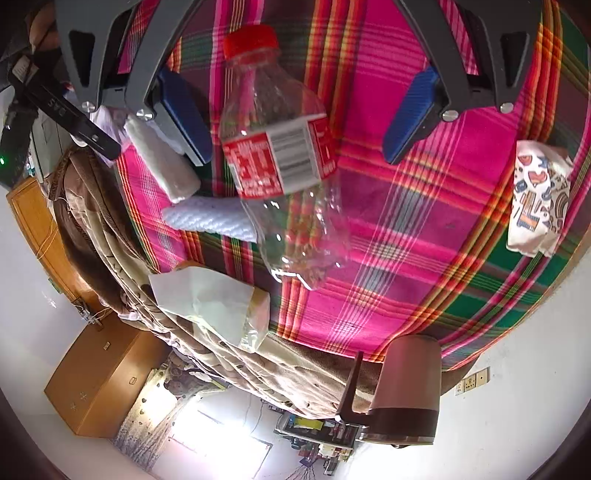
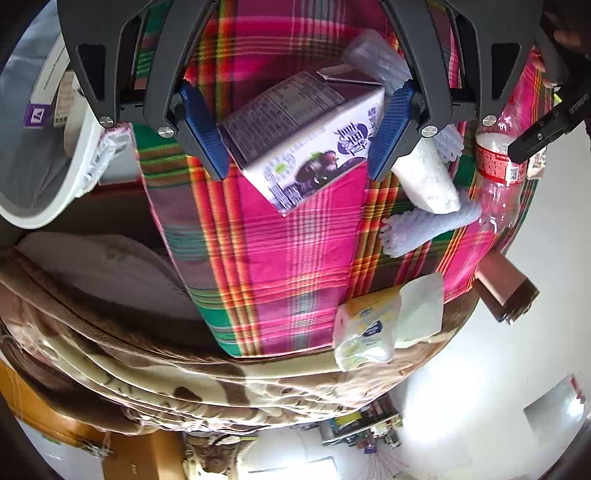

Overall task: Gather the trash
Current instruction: 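Grasp the clear red-capped bottle with the left tool while the right tool grasps the purple juice box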

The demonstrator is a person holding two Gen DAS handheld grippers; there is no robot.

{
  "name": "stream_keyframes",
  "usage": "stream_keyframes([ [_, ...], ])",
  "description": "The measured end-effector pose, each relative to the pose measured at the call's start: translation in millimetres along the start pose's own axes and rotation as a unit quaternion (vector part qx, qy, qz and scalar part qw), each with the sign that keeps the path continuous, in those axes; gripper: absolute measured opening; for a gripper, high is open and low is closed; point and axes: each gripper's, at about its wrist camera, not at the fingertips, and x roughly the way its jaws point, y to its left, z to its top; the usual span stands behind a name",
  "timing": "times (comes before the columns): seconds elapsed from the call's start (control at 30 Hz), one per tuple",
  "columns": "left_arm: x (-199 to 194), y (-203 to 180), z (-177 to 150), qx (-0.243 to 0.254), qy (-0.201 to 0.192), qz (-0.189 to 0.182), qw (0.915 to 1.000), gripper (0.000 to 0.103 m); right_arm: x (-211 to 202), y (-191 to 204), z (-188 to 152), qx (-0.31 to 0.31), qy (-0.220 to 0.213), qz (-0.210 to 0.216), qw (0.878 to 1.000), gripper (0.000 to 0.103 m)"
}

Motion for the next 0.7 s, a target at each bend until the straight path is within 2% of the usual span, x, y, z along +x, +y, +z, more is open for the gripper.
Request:
stream_keyframes([
  [0.1, 7.5, 2.5, 6.4, -0.005, 0.005, 0.003, 1.0000, 0.095, -6.5, -9.0, -6.0, 0.028, -0.009, -0.002, 1.000, 0.079],
  [0.23, 15.5, 3.4, 9.1, -0.003, 0.014, 0.004, 0.9999, 0.095, 2.2, -7.8, -13.8, 0.046, 0.010, 0.020, 0.999, 0.080],
  [0.33, 21.8, 4.6, 8.7, -0.004, 0.025, -0.003, 0.9997, 0.095, 7.9, -2.3, -16.7, 0.047, 0.018, 0.027, 0.998, 0.081],
  [0.47, 25.2, 4.7, 6.7, 0.001, 0.030, -0.004, 0.9995, 0.094, 11.5, 12.8, -20.3, 0.014, 0.014, 0.030, 0.999, 0.081],
  [0.6, 23.4, 7.0, 5.2, -0.002, 0.031, -0.015, 0.9994, 0.088, 3.3, 21.8, -23.9, -0.033, -0.009, 0.003, 0.999, 0.081],
  [0.7, 19.9, 10.2, 1.8, -0.005, 0.030, -0.015, 0.9994, 0.080, -5.9, 13.0, -27.6, -0.022, -0.023, -0.001, 0.999, 0.081],
])
